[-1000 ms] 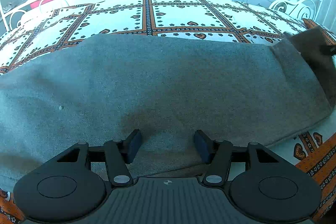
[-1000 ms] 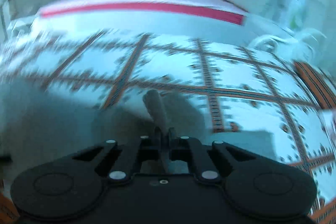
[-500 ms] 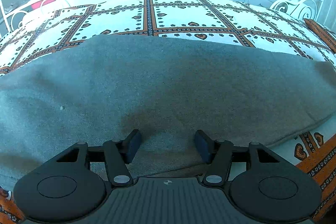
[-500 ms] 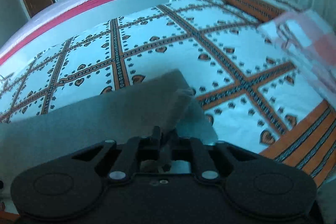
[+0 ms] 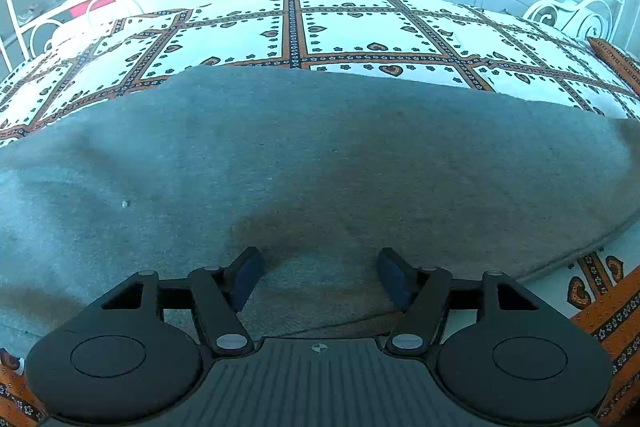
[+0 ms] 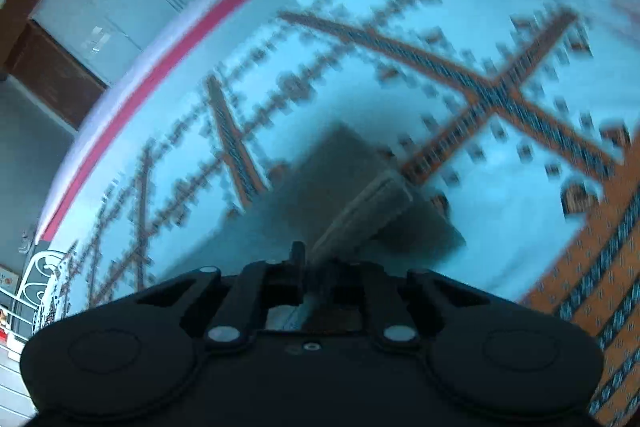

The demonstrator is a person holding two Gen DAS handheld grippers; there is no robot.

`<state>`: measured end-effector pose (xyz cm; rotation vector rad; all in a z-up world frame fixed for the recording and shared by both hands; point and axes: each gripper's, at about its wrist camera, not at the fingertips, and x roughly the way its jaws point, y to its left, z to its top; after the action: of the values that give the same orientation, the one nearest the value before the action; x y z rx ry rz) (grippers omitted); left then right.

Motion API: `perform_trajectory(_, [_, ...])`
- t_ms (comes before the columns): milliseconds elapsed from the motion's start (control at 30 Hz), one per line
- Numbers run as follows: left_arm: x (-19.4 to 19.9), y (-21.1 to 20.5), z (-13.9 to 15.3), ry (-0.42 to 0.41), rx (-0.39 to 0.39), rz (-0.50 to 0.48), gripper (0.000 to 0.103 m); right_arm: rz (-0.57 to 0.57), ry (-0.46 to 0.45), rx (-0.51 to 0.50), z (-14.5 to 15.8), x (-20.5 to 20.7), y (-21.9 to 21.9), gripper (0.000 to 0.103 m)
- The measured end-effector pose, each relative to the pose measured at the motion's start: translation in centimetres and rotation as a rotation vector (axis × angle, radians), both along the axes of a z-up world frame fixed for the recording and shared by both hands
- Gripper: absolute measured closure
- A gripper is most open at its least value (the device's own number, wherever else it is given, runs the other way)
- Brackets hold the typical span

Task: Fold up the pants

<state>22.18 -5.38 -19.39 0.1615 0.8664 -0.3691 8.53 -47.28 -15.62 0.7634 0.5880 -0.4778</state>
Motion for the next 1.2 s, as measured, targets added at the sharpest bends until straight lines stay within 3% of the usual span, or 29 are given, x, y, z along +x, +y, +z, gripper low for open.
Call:
perform_trajectory(167, [0.0, 0.2, -0.1, -0.005, -0.004, 0.015, 0.032, 0.083, -0.170, -0.166, 5.3, 0.3, 1.0, 0.103])
perform_trajectory(233, [-0.1, 0.1, -0.2, -0.010, -0.002, 0.020, 0.031, 0.069, -0.077, -0.162, 4.0, 0.4, 0.4, 0.103])
perform_trajectory(333, [-0.3, 0.1, -0.2, -0.020, 0.001, 0.023, 0.030, 0.015, 0.129, -0.106, -0.7, -0.7, -1.1, 0.103])
perform_trajectory(367, [-0.3, 0.1, -0.2, -0.020, 0.000, 0.023, 0.030, 0.001, 0.159, -0.073, -1.5, -0.8, -1.4, 0.103])
perform_trajectory(400, [-0.3, 0.1, -0.2, -0.020, -0.001, 0.024, 0.030, -0.005, 0.153, -0.062, -1.7, -0.8, -1.4, 0.103])
perform_trajectory(500, [-0.3, 0.1, -0.2, -0.020, 0.002, 0.029, 0.029, 0.037, 0.207, -0.158, -1.4, 0.1, -0.6, 0.099])
perform_trajectory(633, [-0.3, 0.2, -0.2, -0.021, 0.000, 0.040, 0.024, -0.011, 0.159, -0.108, -1.1, -0.6, -1.4, 0.088])
perform_trajectory(700, [-0.1, 0.3, -0.2, -0.018, 0.000, 0.048, 0.022, -0.025, 0.145, -0.051, -1.4, -1.5, -1.9, 0.087])
perform_trajectory(767, [-0.1, 0.4, -0.2, -0.016, -0.002, 0.053, 0.021, -0.039, 0.162, -0.088, -1.2, -1.7, -1.7, 0.090])
perform_trajectory(833, [0.0, 0.5, -0.2, -0.017, -0.004, 0.055, 0.018, -0.071, 0.183, -0.138, -0.8, -2.1, -1.4, 0.082])
perform_trajectory(933, [0.3, 0.9, -0.3, 0.005, -0.011, 0.084, 0.000, -0.103, 0.173, -0.089, -1.2, -2.8, -2.0, 0.072])
perform_trajectory(967, [0.5, 1.2, -0.4, 0.023, -0.022, 0.096, 0.000, -0.111, 0.174, -0.079, -1.2, -3.1, -2.1, 0.067])
perform_trajectory(1033, [0.5, 1.6, -0.3, 0.021, -0.032, 0.105, 0.000, -0.136, 0.150, -0.042, -1.3, -3.8, -2.2, 0.034])
perform_trajectory(1067, [0.5, 1.7, -0.2, 0.021, -0.026, 0.105, 0.000, -0.149, 0.127, -0.009, -1.4, -4.3, -2.3, 0.031])
perform_trajectory(1200, [0.6, 1.9, 0.3, 0.053, -0.039, 0.135, 0.000, -0.150, 0.096, 0.075, -2.2, -4.6, -2.3, 0.035])
